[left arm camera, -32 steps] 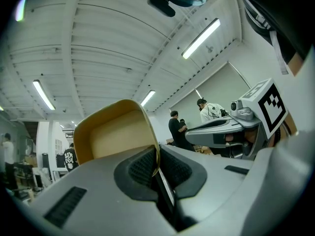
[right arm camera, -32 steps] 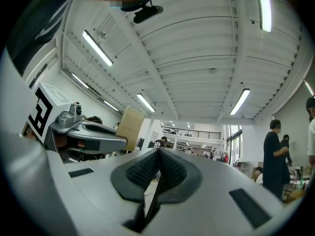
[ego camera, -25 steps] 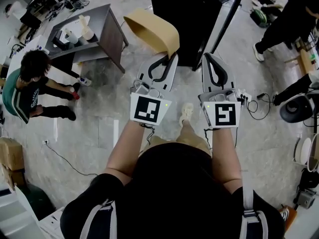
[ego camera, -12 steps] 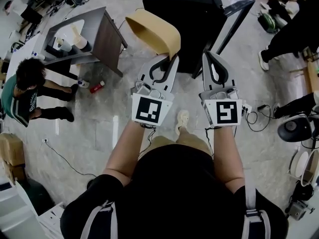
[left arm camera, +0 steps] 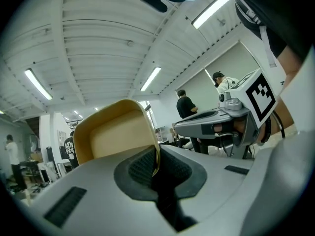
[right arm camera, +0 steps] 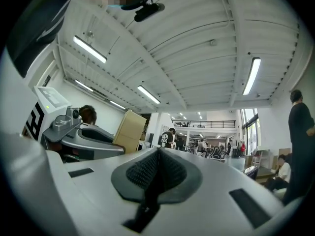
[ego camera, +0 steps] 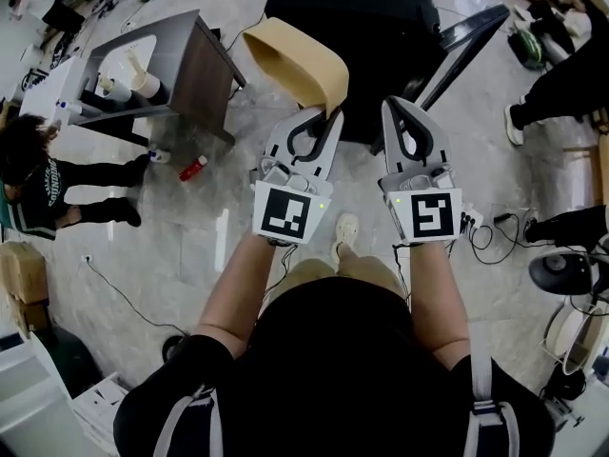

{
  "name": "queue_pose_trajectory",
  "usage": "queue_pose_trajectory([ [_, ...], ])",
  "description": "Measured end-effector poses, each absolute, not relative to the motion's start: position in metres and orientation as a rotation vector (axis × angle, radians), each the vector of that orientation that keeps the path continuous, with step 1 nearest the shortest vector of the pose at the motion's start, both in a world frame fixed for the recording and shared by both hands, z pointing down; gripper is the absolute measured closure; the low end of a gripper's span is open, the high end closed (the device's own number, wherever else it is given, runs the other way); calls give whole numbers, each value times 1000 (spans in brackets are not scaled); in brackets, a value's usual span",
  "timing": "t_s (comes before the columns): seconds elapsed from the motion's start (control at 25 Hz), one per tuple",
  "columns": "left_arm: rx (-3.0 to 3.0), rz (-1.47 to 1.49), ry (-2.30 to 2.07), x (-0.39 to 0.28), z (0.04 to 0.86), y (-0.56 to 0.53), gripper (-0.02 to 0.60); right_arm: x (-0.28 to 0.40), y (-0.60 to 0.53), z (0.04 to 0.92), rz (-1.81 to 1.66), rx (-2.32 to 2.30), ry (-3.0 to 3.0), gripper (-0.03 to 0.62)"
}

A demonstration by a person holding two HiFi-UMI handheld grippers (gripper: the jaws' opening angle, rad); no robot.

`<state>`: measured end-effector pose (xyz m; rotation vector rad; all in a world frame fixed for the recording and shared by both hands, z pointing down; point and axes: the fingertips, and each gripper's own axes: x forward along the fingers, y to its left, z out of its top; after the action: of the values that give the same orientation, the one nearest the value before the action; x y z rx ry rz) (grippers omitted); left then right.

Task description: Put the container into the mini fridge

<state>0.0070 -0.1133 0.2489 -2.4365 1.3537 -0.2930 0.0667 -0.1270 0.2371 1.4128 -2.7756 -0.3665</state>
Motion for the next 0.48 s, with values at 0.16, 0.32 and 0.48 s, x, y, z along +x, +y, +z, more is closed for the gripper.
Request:
queue_pose_trajectory([
  [0.16,-2453,-326,1370,8,265,-141,549,66,-158,249,-308,1390,-2816,557],
  [0.32,-2470,-362,1385,11,282,-163,549,69,-182,261,-272,1363,-2827,557],
  [0.48,-2481,-405,1388,19,297,-182,549,74,-201,274,-225,1354,-2844,557],
])
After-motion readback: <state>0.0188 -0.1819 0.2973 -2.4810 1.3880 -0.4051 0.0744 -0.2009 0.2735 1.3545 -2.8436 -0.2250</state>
